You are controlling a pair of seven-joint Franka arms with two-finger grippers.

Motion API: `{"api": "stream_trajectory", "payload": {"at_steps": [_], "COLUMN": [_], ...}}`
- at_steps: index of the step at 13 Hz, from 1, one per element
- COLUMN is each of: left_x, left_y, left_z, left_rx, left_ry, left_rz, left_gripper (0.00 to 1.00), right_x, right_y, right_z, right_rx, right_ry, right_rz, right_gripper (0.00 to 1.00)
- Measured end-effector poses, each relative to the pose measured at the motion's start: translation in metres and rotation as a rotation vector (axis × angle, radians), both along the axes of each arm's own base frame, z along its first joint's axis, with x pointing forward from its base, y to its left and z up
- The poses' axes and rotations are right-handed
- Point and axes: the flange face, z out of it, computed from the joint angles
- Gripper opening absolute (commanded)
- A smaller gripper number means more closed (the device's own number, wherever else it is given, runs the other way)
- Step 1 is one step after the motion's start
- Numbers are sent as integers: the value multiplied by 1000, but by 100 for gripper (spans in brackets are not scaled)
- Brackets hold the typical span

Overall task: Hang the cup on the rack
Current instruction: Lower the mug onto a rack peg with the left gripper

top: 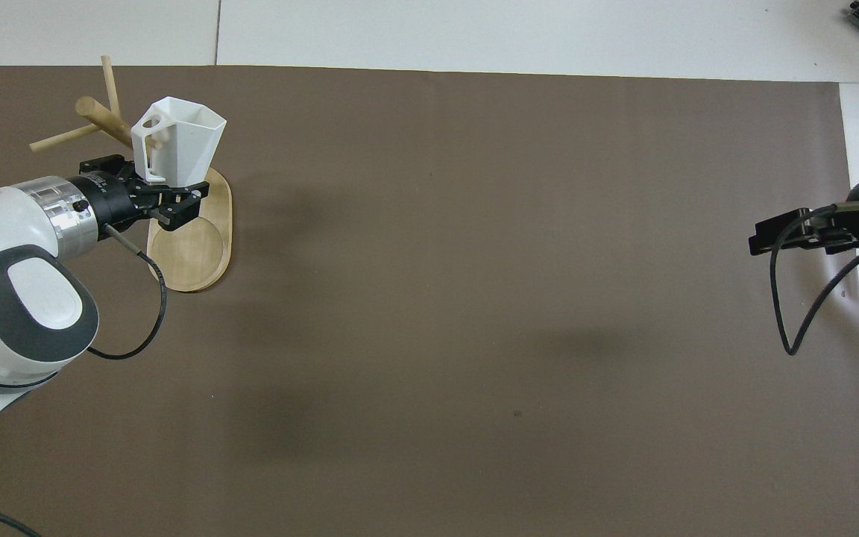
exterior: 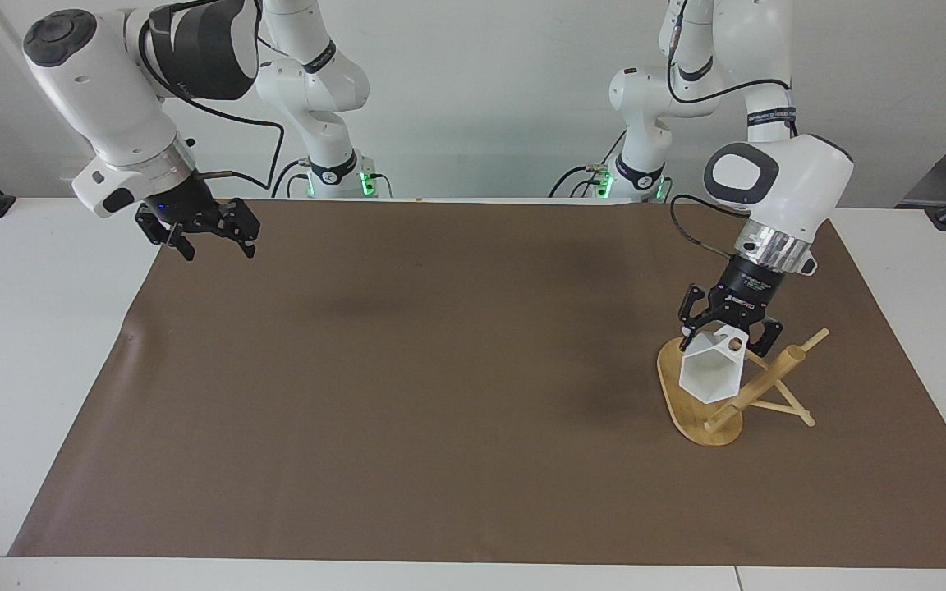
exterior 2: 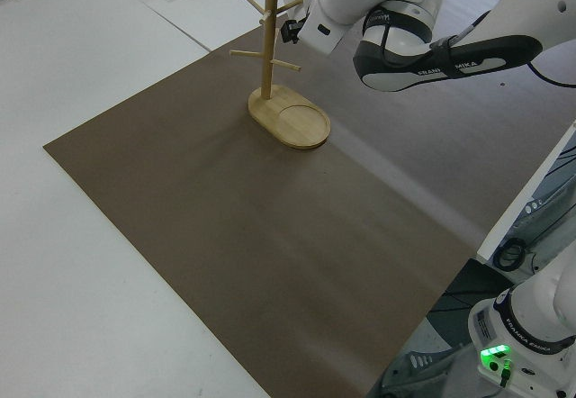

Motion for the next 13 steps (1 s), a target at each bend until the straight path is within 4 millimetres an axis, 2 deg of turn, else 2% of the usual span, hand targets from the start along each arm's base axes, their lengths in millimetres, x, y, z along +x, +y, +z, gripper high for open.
{"api": "stream_trajectory", "payload": {"at_steps": [2,8,13], "left_x": [1,1,2], "left_y": [1,4,6], "left_z": [-1,0,-1], "left_rx": [2,-2,-24], "left_ry": [-3,-4,8], "left_rz": [5,21,69], "left_gripper": [0,0,0], "right_x": [-7,-21,-24], "right_y": [2,10,9], "right_z": [2,30,38], "right_rx": [1,2,1], "right_ry": [39,87,79], "right_rz": [5,3,-4], "right_gripper": [100,100,100]}}
